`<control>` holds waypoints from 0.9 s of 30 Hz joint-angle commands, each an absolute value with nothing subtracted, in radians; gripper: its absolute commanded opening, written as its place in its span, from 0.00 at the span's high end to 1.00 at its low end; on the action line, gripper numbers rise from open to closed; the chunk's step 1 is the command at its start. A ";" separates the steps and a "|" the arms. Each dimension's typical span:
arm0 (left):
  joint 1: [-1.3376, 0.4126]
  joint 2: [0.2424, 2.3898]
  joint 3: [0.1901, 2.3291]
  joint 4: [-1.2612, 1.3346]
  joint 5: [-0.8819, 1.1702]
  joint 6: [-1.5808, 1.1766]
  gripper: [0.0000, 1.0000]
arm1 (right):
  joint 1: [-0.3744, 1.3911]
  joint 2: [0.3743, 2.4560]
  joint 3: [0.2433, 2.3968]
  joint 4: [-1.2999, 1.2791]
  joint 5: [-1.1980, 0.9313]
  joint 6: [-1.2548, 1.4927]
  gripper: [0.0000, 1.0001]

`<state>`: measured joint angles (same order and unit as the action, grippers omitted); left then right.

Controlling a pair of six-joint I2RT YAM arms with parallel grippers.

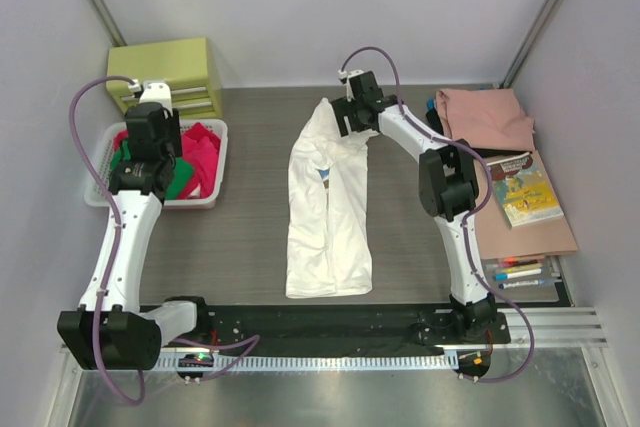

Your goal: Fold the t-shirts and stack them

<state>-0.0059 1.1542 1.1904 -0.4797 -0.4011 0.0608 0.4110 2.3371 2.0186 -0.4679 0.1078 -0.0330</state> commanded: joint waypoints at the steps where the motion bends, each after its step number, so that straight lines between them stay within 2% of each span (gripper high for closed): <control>1: -0.003 1.120 1.187 -0.453 -0.387 0.074 0.48 | 0.413 2.355 2.071 -0.495 0.112 -0.018 0.16; 4: -0.003 1.126 1.186 -0.451 -0.387 0.080 0.48 | 0.413 2.361 2.066 -0.497 0.112 -0.012 0.21; 5: -0.003 1.129 1.184 -0.453 -0.387 0.078 0.48 | 0.413 2.362 2.065 -0.497 0.112 -0.012 0.35; 6: -0.005 1.131 1.183 -0.451 -0.385 0.077 0.48 | 0.413 2.362 2.059 -0.494 0.112 -0.012 0.45; 7: 0.024 1.135 1.184 -0.453 -0.385 0.077 0.48 | 0.413 2.359 2.054 -0.488 0.115 -0.006 0.62; 8: 0.026 1.135 1.181 -0.453 -0.380 0.075 0.48 | 0.413 2.358 2.043 -0.483 0.117 -0.005 0.97; 19: 0.025 1.146 1.146 -0.443 -0.347 0.063 0.49 | 0.448 2.276 1.997 -0.431 0.159 -0.090 0.99; 27: 0.026 1.137 1.115 -0.448 -0.331 0.074 0.50 | 0.494 2.333 2.138 -0.446 0.221 -0.173 0.99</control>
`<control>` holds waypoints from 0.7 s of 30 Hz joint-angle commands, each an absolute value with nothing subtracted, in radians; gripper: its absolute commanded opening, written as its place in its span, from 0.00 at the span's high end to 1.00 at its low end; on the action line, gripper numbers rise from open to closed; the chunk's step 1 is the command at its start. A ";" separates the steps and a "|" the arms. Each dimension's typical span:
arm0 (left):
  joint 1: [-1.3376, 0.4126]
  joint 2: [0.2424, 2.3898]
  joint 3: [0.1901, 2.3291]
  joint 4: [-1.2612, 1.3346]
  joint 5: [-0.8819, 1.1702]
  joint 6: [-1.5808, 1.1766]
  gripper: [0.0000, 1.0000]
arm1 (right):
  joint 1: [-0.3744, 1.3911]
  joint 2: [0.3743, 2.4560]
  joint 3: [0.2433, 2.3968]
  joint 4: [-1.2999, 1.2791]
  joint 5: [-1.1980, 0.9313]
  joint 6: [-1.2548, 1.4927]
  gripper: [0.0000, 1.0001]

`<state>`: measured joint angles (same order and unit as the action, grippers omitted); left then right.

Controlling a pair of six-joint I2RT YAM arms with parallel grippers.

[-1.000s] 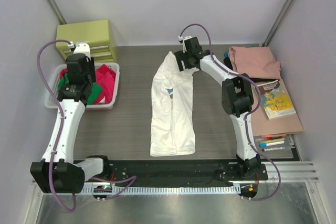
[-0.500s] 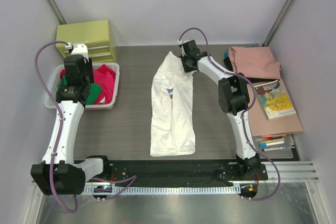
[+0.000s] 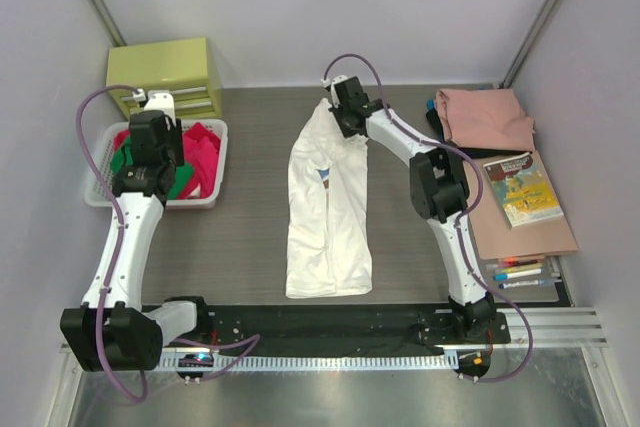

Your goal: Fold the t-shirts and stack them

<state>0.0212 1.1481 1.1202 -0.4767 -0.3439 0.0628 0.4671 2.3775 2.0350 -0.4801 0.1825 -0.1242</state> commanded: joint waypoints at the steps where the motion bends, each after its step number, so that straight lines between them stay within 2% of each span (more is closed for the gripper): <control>1: 0.026 1.135 1.109 -0.448 -0.333 0.077 0.50 | 0.502 2.342 2.163 -0.445 0.230 -0.182 0.99; 6: 0.026 1.115 1.095 -0.462 -0.311 0.077 0.50 | 0.506 2.442 2.281 -0.434 0.268 -0.245 0.99; 13: 0.026 1.074 1.077 -0.506 -0.287 0.074 0.50 | 0.502 2.534 2.341 -0.347 0.353 -0.317 0.99; 17: 0.025 1.058 1.074 -0.532 -0.273 0.075 0.49 | 0.508 2.603 2.388 -0.303 0.497 -0.374 0.99; 18: 0.026 1.057 1.074 -0.537 -0.270 0.074 0.49 | 0.508 2.614 2.384 -0.284 0.541 -0.385 0.89; 19: 0.026 1.054 1.074 -0.548 -0.267 0.072 0.49 | 0.508 2.621 2.385 -0.272 0.560 -0.397 0.84; 21: 0.026 1.049 1.068 -0.555 -0.256 0.069 0.49 | 0.506 2.634 2.388 -0.246 0.575 -0.396 0.53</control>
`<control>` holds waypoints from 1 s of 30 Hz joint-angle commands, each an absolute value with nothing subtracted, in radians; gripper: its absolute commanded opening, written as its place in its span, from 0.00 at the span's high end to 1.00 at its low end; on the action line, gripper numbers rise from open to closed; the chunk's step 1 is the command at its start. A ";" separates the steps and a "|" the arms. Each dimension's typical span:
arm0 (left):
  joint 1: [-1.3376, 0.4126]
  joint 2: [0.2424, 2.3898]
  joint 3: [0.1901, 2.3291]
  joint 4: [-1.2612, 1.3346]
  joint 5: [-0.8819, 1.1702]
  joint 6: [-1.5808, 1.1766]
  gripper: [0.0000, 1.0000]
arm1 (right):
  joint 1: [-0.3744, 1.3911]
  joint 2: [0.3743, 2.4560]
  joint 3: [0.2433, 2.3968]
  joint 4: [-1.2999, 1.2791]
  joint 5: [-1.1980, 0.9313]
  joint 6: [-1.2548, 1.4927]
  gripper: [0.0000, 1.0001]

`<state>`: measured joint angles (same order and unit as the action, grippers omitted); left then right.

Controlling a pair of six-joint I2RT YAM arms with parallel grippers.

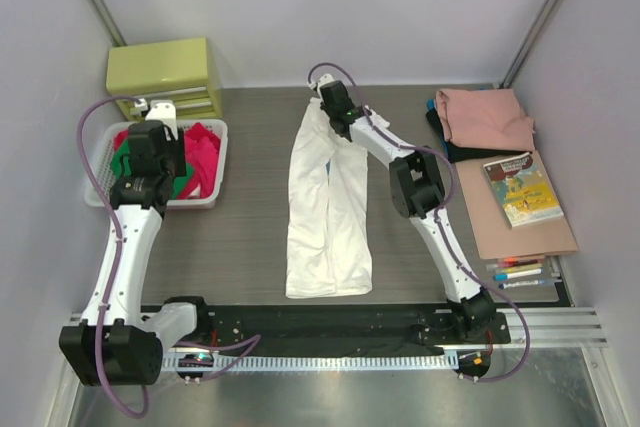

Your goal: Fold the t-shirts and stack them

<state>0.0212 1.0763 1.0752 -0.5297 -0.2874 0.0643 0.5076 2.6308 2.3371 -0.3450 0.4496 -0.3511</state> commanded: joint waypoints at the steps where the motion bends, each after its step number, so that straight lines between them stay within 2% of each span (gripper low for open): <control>1: 0.026 1.045 1.065 -0.555 -0.253 0.069 0.49 | 0.506 2.635 2.391 -0.244 0.575 -0.391 0.38; 2: 0.026 1.043 1.060 -0.557 -0.249 0.069 0.49 | 0.506 2.637 2.395 -0.242 0.577 -0.387 0.12; 3: 0.026 1.045 1.057 -0.558 -0.241 0.069 0.49 | 0.508 2.637 2.401 -0.244 0.577 -0.387 0.01; 11: 0.026 1.043 1.009 -0.557 -0.210 0.048 0.49 | 0.517 2.582 2.367 -0.232 0.581 -0.390 0.00; 15: 0.026 1.025 0.996 -0.542 -0.212 0.044 0.48 | 0.534 2.472 2.219 -0.248 0.578 -0.339 0.00; 24: 0.025 1.015 0.979 -0.528 -0.192 0.034 0.48 | 0.545 2.082 1.832 -0.226 0.488 -0.219 0.02; 25: 0.026 1.020 0.979 -0.528 -0.192 0.025 0.48 | 0.548 2.060 1.816 -0.235 0.473 -0.209 0.04; 26: 0.026 1.022 0.980 -0.531 -0.190 0.025 0.48 | 0.549 2.045 1.806 -0.245 0.450 -0.181 0.39; 27: 0.026 1.020 0.980 -0.531 -0.190 0.025 0.49 | 0.549 2.027 1.789 -0.256 0.430 -0.158 0.79; 28: 0.025 1.016 0.980 -0.531 -0.193 0.025 0.50 | 0.551 2.019 1.780 -0.267 0.393 -0.137 0.99; 30: 0.025 1.009 0.982 -0.532 -0.201 0.026 0.52 | 0.552 2.020 1.767 -0.284 0.342 -0.098 0.99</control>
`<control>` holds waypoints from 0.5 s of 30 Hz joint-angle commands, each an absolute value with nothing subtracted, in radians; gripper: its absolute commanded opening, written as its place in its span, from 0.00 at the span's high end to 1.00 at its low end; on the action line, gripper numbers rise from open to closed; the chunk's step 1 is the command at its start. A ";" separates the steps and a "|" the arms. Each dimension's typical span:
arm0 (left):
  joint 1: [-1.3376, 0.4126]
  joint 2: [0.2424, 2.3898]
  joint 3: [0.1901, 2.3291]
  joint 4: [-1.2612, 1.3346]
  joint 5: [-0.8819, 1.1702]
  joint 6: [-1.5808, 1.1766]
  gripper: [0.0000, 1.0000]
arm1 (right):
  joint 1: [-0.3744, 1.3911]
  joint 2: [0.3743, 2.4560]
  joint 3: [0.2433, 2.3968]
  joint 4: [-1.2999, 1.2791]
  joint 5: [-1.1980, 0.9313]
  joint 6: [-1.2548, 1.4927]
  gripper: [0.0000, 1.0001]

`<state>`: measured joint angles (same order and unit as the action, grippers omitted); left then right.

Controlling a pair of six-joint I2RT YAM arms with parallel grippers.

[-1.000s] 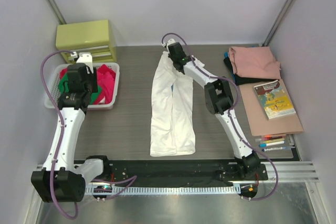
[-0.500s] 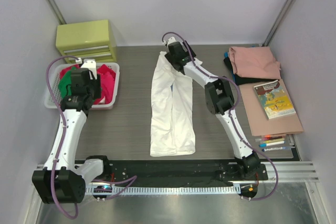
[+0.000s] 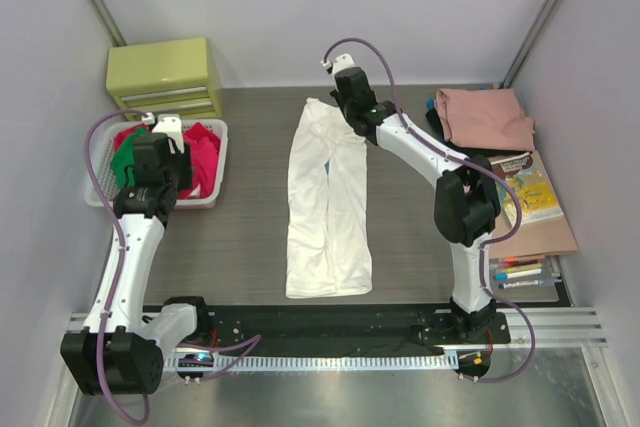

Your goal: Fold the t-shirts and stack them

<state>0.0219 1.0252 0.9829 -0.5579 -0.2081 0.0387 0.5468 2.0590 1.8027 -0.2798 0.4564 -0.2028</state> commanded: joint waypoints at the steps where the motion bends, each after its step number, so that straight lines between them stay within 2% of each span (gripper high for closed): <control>1: 0.026 1.005 0.982 -0.532 -0.202 0.029 0.52 | 0.552 2.028 1.769 -0.300 0.293 -0.088 0.99; 3: 0.026 0.999 0.982 -0.538 -0.204 0.034 0.52 | 0.557 2.069 1.795 -0.327 0.262 -0.074 0.99; 4: 0.025 0.999 0.982 -0.541 -0.204 0.034 0.52 | 0.561 2.086 1.807 -0.343 0.250 -0.078 0.93; 6: 0.026 0.996 0.980 -0.545 -0.206 0.035 0.52 | 0.568 2.117 1.844 -0.357 0.242 -0.100 0.71; 7: 0.026 0.996 0.980 -0.545 -0.209 0.035 0.52 | 0.569 2.140 1.854 -0.359 0.245 -0.103 0.51; 10: 0.026 0.997 0.977 -0.545 -0.209 0.037 0.51 | 0.571 2.178 1.904 -0.362 0.249 -0.106 0.35; 15: 0.026 1.011 0.977 -0.543 -0.206 0.037 0.51 | 0.581 2.255 2.015 -0.396 0.262 -0.123 0.34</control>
